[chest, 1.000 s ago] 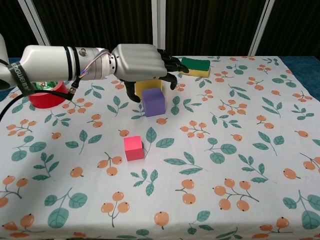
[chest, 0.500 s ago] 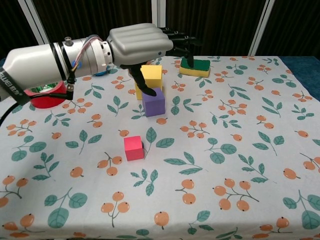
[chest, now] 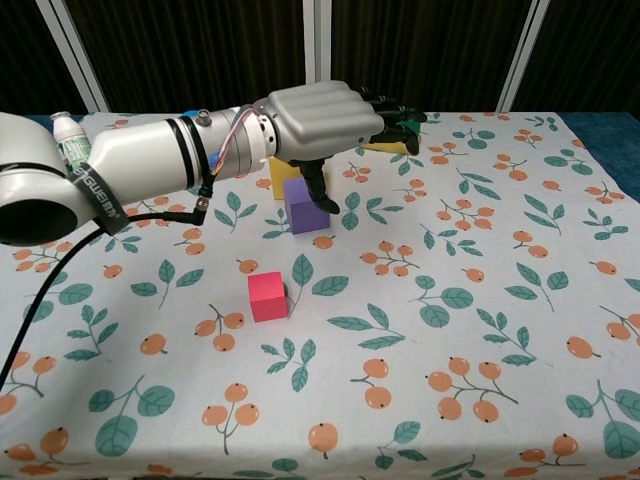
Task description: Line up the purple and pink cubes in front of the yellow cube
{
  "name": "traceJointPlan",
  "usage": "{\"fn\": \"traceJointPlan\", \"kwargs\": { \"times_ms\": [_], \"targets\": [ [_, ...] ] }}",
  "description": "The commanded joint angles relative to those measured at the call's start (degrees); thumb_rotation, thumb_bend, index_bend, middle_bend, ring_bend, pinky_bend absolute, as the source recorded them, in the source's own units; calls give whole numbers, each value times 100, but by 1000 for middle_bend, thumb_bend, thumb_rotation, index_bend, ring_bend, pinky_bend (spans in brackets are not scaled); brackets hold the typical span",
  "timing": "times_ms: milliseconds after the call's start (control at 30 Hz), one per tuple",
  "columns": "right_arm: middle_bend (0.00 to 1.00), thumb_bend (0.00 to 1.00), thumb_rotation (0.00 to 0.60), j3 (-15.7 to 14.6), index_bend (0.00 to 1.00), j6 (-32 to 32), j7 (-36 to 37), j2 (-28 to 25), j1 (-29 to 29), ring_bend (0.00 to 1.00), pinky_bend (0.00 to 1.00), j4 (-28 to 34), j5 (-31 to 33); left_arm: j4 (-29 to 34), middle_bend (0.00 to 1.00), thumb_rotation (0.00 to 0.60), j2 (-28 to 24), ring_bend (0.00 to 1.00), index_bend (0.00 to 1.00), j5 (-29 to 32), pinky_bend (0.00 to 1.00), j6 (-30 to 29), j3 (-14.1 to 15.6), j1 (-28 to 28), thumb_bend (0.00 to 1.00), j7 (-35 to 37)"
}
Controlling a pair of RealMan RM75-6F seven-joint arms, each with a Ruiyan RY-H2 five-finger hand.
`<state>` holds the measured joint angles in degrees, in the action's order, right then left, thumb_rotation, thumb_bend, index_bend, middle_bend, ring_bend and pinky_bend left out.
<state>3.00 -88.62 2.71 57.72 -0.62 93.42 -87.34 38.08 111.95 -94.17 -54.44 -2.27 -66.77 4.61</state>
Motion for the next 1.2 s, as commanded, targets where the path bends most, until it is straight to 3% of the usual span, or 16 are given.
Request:
{"fn": "traceJointPlan", "kwargs": {
  "times_ms": [33, 267, 800, 1200],
  "targets": [
    [96, 364, 600, -4, 7, -13, 9, 4, 10, 0, 103, -11, -8, -371, 3, 600, 262, 42, 177, 76, 120, 94, -15, 12, 20, -183],
    [96, 364, 600, -1, 7, -55, 26, 3, 31, 0, 102, -24, -26, -843, 0, 600, 547, 35, 137, 153, 120, 81, -49, 36, 4, -144],
    [95, 364, 600, -1, 7, -83, 19, 17, 52, 0, 103, -27, -51, -1477, 0, 600, 584, 34, 136, -19, 120, 16, 273, 174, 3, -58],
    [95, 364, 600, -4, 6, -102, -4, 10, 71, 0, 103, 1, -60, -1472, 0, 600, 525, 34, 136, -87, 120, -328, 377, 317, 3, 189]
  ]
}}
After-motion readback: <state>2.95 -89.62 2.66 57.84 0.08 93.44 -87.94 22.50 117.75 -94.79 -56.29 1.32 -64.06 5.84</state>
